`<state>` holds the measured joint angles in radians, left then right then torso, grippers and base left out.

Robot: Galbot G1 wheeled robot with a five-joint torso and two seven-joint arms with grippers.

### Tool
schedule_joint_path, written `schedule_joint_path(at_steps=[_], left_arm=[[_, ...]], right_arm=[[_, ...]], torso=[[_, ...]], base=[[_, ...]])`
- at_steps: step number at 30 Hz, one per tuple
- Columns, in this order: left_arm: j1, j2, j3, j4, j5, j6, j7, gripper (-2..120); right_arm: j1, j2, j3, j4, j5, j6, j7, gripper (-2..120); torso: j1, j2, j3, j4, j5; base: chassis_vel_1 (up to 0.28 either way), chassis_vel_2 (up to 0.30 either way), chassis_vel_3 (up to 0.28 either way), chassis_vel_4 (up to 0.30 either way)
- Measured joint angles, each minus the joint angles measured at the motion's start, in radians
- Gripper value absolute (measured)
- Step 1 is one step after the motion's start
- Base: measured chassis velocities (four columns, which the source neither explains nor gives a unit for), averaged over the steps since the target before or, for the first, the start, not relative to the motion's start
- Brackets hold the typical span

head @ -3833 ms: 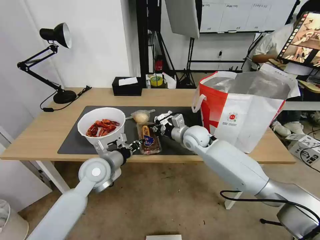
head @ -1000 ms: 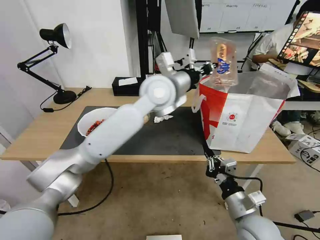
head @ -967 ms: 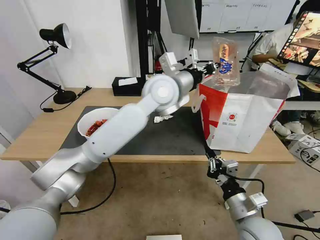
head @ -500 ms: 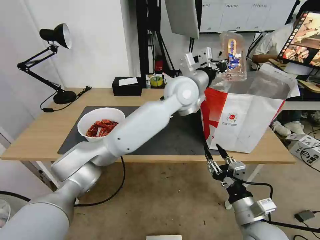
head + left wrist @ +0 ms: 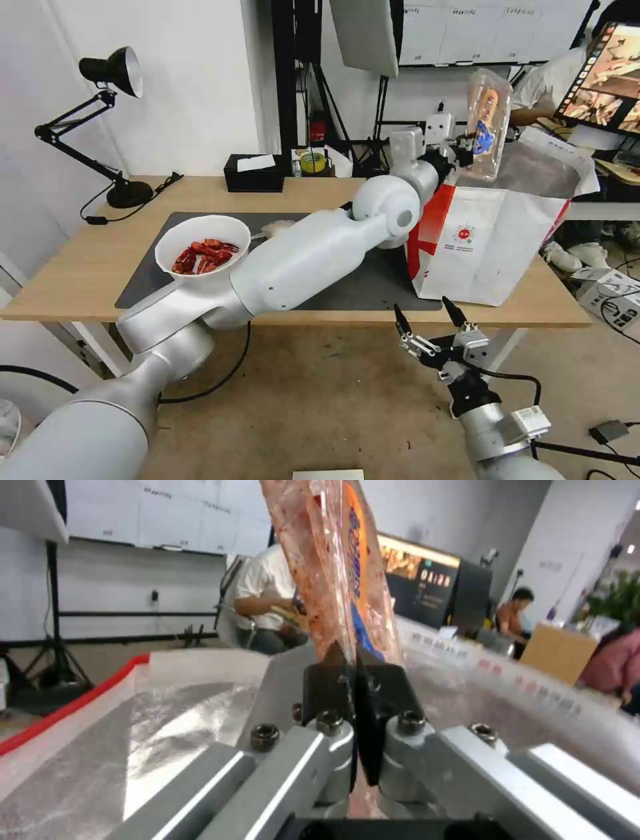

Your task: Pick up the trash from the table and place it into the takeout bag.

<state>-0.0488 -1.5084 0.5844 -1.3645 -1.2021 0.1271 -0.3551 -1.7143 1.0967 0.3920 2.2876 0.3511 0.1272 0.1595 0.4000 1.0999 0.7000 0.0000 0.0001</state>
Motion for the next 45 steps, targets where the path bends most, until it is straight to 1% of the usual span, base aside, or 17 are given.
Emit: schedule_joint_path(at_steps=[8,10,14,17,22,24,25,29,32,34,35,36,38,39,40,44,45], left_arm=[[-0.008,0.011,0.023,0.01,0.006,0.029,0.006,0],[-0.012,0.027,0.032,0.002,0.002,0.031,0.009,10],[-0.013,0.036,0.036,-0.002,-0.001,0.033,0.01,18],[-0.013,0.05,0.039,-0.027,-0.047,0.046,0.011,34],[-0.013,0.053,0.039,-0.044,-0.078,0.056,0.011,48],[-0.011,0.054,0.039,-0.049,-0.083,0.032,0.011,59],[-0.011,0.054,0.039,-0.049,-0.083,0.032,0.011,59],[-0.016,0.066,0.037,-0.058,-0.051,0.002,0.002,73],[-0.025,0.123,0.04,-0.095,0.007,-0.035,-0.002,89],[-0.025,0.133,0.04,-0.103,0.014,-0.039,-0.002,93],[-0.021,0.169,0.044,-0.131,0.054,-0.06,-0.003,99],[-0.013,0.199,0.048,-0.151,0.089,-0.076,-0.002,101],[-0.007,0.212,0.05,-0.159,0.107,-0.083,-0.001,103],[0.016,0.258,0.053,-0.19,0.161,-0.112,0.01,107],[0.016,0.258,0.053,-0.19,0.161,-0.112,0.01,107],[0.125,0.358,0.032,-0.26,0.307,-0.205,0.035,113],[0.125,0.358,0.032,-0.26,0.307,-0.205,0.035,113]], right_arm=[[-0.004,-0.001,0.005,0.002,0.001,0.0,0.001,100],[-0.005,-0.001,0.005,0.004,0.001,0.0,0.001,100],[-0.005,-0.002,0.005,0.004,0.001,0.0,0.002,100],[0.0,-0.01,0.005,0.004,0.004,-0.002,0.008,100],[0.01,-0.023,0.006,0.004,0.01,-0.005,0.012,100],[0.012,-0.028,0.009,0.007,0.015,-0.008,0.013,100],[0.012,-0.028,0.009,0.007,0.015,-0.008,0.013,100],[0.005,-0.027,0.01,0.012,0.014,-0.008,0.012,100],[0.002,-0.024,0.008,0.012,0.011,-0.008,0.01,100],[0.002,-0.024,0.008,0.012,0.01,-0.008,0.01,100],[0.001,-0.024,0.007,0.012,0.009,-0.008,0.01,100],[0.001,-0.024,0.006,0.012,0.008,-0.008,0.009,100],[0.001,-0.024,0.006,0.012,0.008,-0.008,0.009,100],[0.001,-0.023,0.006,0.012,0.008,-0.008,0.009,100],[0.001,-0.023,0.006,0.012,0.008,-0.008,0.009,100],[0.002,-0.019,0.016,0.008,0.006,-0.004,0.007,100],[0.002,-0.019,0.016,0.008,0.006,-0.004,0.007,100]], torso=[[0.0,0.0,0.0,0.0,0.0],[0.0,0.0,0.0,0.0001,-0.0001],[0.0,0.0,0.0,0.0001,-0.0001],[0.0,0.0,0.0,0.0001,-0.0001],[0.0,0.0,0.0,0.0001,-0.0001],[0.0,0.0,0.0,0.0,-0.0001],[0.0,0.0,0.0,0.0,-0.0001],[0.0,0.0,0.0,-0.0001,-0.0002],[0.0,0.0,0.0,0.0001,-0.0002],[0.0,0.0,0.0,0.0,-0.0002],[0.0,0.0,0.0,0.0,-0.0002],[0.0,0.0,0.0,0.0,-0.0002],[0.0,0.0,0.0,0.0,-0.0003],[0.0,0.0,0.0,0.0001,-0.0003],[0.0,0.0,0.0,0.0001,-0.0003],[0.0,0.0,0.0,0.0,-0.0005],[0.0,0.0,0.0,0.0,-0.0005]], base=[[0.0,0.0,0.0,0.0],[0.0,0.0,0.0,0.0],[0.0,0.0,0.0,0.0],[0.0,0.0,0.0,0.0],[0.0,0.0,0.0,0.0],[0.0,0.0,0.0,0.0],[0.0,0.0,0.0,0.0],[0.0,0.0,0.0,0.0],[0.0,0.0,0.0,0.0],[0.0,0.0,0.0,0.0],[0.0,0.0,0.0,0.0],[0.0,0.0,0.0,0.0],[0.0,0.0,0.0,0.0],[0.0,0.0,0.0,0.0],[0.0,0.0,0.0,0.0],[0.0,0.0,0.0,0.0],[0.0,0.0,0.0,0.0]])
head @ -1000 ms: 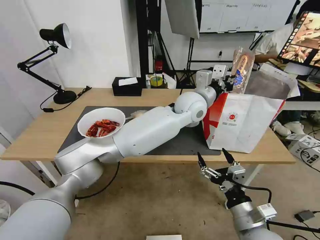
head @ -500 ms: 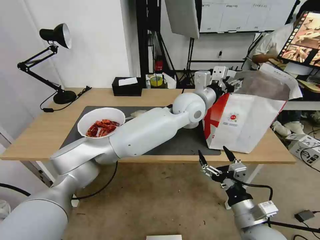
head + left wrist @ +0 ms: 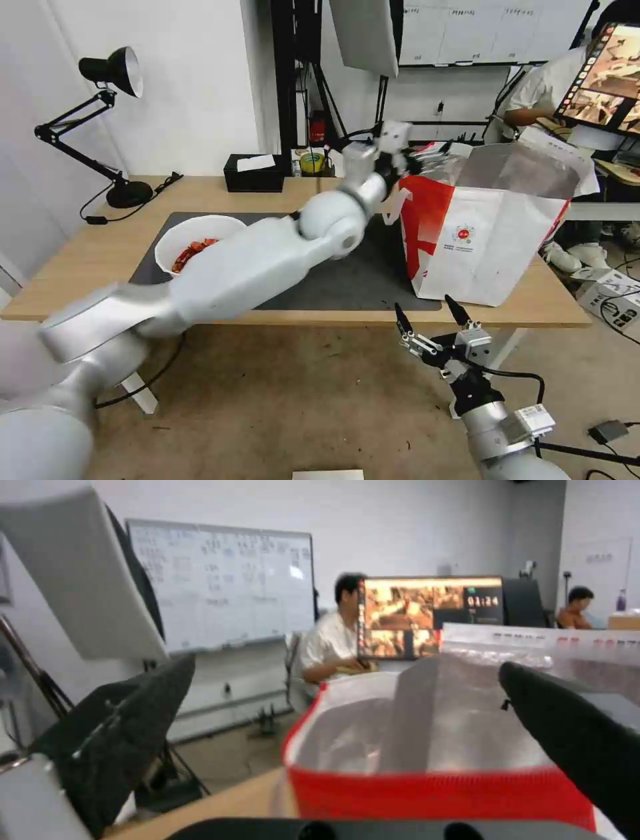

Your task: Pick up the trash from the table and place it into the takeout bag.

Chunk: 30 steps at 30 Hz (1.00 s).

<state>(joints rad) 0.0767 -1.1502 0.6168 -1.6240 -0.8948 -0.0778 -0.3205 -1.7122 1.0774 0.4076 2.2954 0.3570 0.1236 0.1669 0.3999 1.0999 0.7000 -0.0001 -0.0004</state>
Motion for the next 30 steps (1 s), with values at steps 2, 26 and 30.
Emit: schedule_joint_path(at_steps=[2,26,30], left_arm=[[0.071,0.045,-0.036,-0.04,0.048,-0.021,0.024,115],[0.544,0.284,-0.393,-0.253,0.189,-0.052,0.099,100],[0.65,0.312,-0.484,-0.294,0.221,-0.052,0.112,100]], right_arm=[[0.004,-0.004,0.002,-0.007,0.002,0.019,-0.002,100],[0.016,-0.008,0.019,-0.034,-0.049,0.081,-0.027,100],[0.017,-0.005,0.015,-0.035,-0.063,0.082,-0.027,100]], torso=[[0.0,0.0,0.0,0.0002,0.0],[0.0,0.0,0.0,0.0001,0.0002],[0.0,0.0,0.0,0.0,0.0001]], base=[[0.0,0.0,0.0,0.0],[0.0,0.0,0.0,0.0],[0.0,0.0,0.0,0.0]])
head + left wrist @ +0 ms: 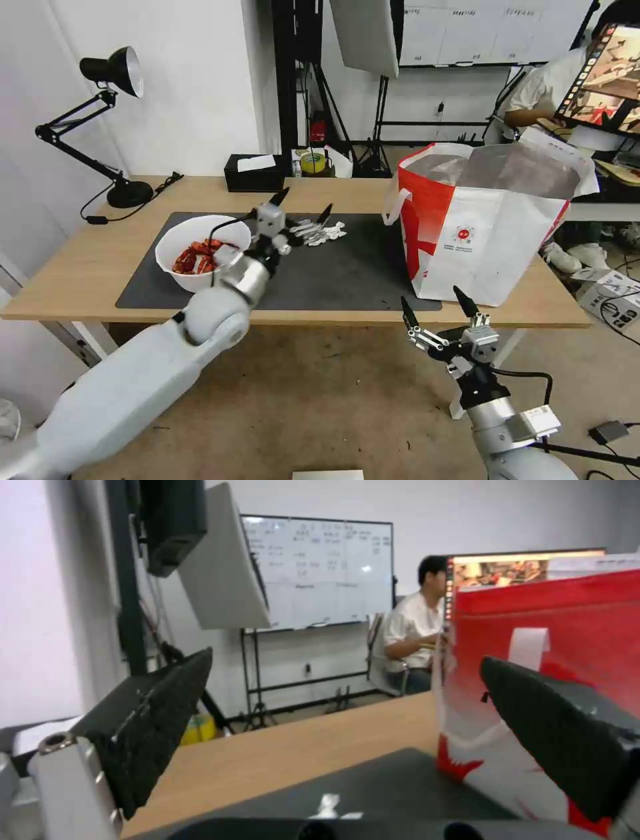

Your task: Pick up the trash from the table and place it into the takeout bag.

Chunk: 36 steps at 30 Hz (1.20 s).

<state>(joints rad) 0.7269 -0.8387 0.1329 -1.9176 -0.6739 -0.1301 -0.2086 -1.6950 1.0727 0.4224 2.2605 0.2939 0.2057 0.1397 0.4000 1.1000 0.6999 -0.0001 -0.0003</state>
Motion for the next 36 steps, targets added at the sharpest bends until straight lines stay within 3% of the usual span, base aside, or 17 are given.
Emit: schedule_joint_path(at_steps=[6,15,20,22,26,36], left_arm=[[0.247,0.027,-0.205,-0.071,0.063,-0.016,0.028,100],[0.445,-0.005,-0.331,-0.129,0.131,-0.057,0.031,100],[0.561,-0.056,-0.417,-0.154,0.167,-0.079,0.032,100],[0.631,-0.113,-0.474,-0.172,0.197,-0.093,0.032,100],[0.702,-0.165,-0.534,-0.23,0.194,-0.058,0.031,100],[0.837,-0.226,-0.624,-0.269,0.214,-0.028,0.039,100]], right_arm=[[0.003,0.004,-0.015,-0.001,-0.015,0.0,0.002,100],[-0.005,0.027,-0.013,-0.001,-0.03,0.002,0.009,100],[-0.009,0.048,-0.013,0.002,-0.036,0.004,0.011,100],[-0.016,0.054,-0.009,0.006,-0.04,0.005,0.011,100],[-0.021,0.054,-0.003,0.006,-0.045,0.007,0.011,100],[-0.029,0.051,0.022,-0.005,-0.044,0.009,0.007,100]], torso=[[0.0,0.0,0.0,0.0002,0.0004],[0.0,0.0,0.0,0.0,0.0002],[0.0,0.0,0.0,0.0001,0.0004],[0.0,0.0,0.0,0.0001,0.0002],[0.0,0.0,0.0,0.0,0.0004],[0.0,0.0,0.0,0.0003,0.0004]], base=[[0.0,0.0,0.0,0.0],[0.0,0.0,0.0,0.0],[0.0,0.0,0.0,0.0],[0.0,0.0,0.0,0.0],[0.0,0.0,0.0,0.0],[0.0,0.0,0.0,0.0]])
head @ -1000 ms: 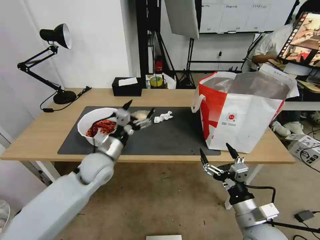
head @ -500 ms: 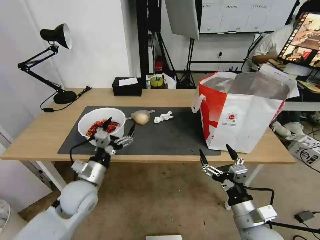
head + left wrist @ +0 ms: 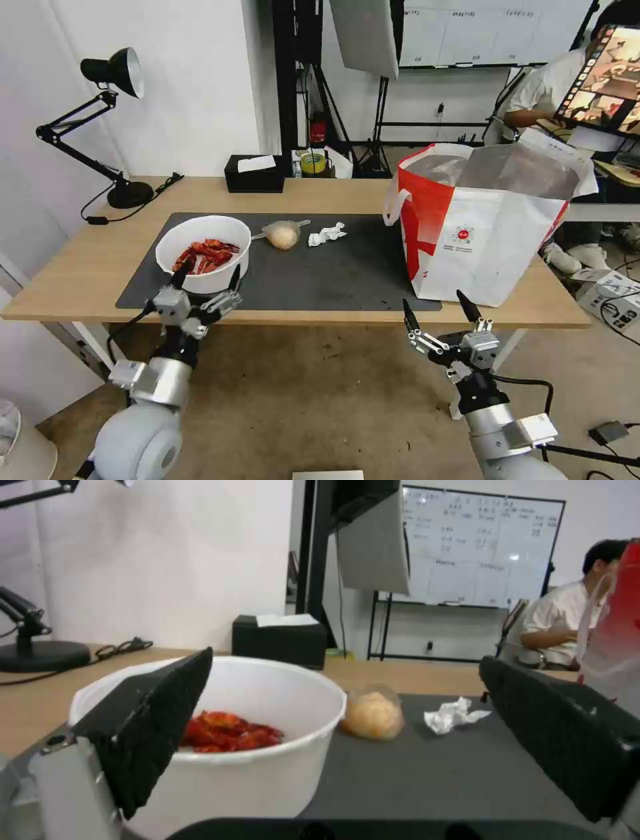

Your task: Pick up the trash from the table and place it into the takeout bag.

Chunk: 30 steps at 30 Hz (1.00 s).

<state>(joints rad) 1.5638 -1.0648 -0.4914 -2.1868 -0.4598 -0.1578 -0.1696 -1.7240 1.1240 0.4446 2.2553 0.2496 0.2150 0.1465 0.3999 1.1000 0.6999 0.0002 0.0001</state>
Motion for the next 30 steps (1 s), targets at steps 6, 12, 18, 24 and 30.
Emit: schedule_joint_path(at_steps=[6,12,18,24,30], left_arm=[[0.01,0.01,0.003,0.05,0.01,-0.029,0.051,100],[0.014,0.013,0.007,0.067,0.01,-0.04,0.065,100],[0.017,0.022,0.008,0.073,0.004,-0.048,0.07,100],[0.013,0.029,0.009,0.088,0.005,-0.064,0.071,100],[0.01,0.037,0.006,0.097,0.005,-0.071,0.073,100]], right_arm=[[-0.019,-0.009,0.063,-0.008,0.01,0.003,-0.021,100],[-0.025,-0.024,0.079,-0.011,0.029,0.003,-0.034,100],[-0.03,-0.037,0.09,-0.018,0.047,0.006,-0.037,100],[-0.029,-0.04,0.091,-0.027,0.05,0.009,-0.039,100],[-0.022,-0.044,0.085,-0.034,0.053,0.009,-0.039,100]], torso=[[0.0,0.0,0.0,-0.0003,-0.0002],[0.0,0.0,0.0,-0.0003,-0.0001],[0.0,0.0,0.0,-0.0003,-0.0001],[0.0,0.0,0.0,-0.0003,-0.0001],[0.0,0.0,0.0,-0.0002,-0.0001]], base=[[0.0,0.0,0.0,0.0],[0.0,0.0,0.0,0.0],[0.0,0.0,0.0,0.0],[0.0,0.0,0.0,0.0],[0.0,0.0,0.0,0.0]])
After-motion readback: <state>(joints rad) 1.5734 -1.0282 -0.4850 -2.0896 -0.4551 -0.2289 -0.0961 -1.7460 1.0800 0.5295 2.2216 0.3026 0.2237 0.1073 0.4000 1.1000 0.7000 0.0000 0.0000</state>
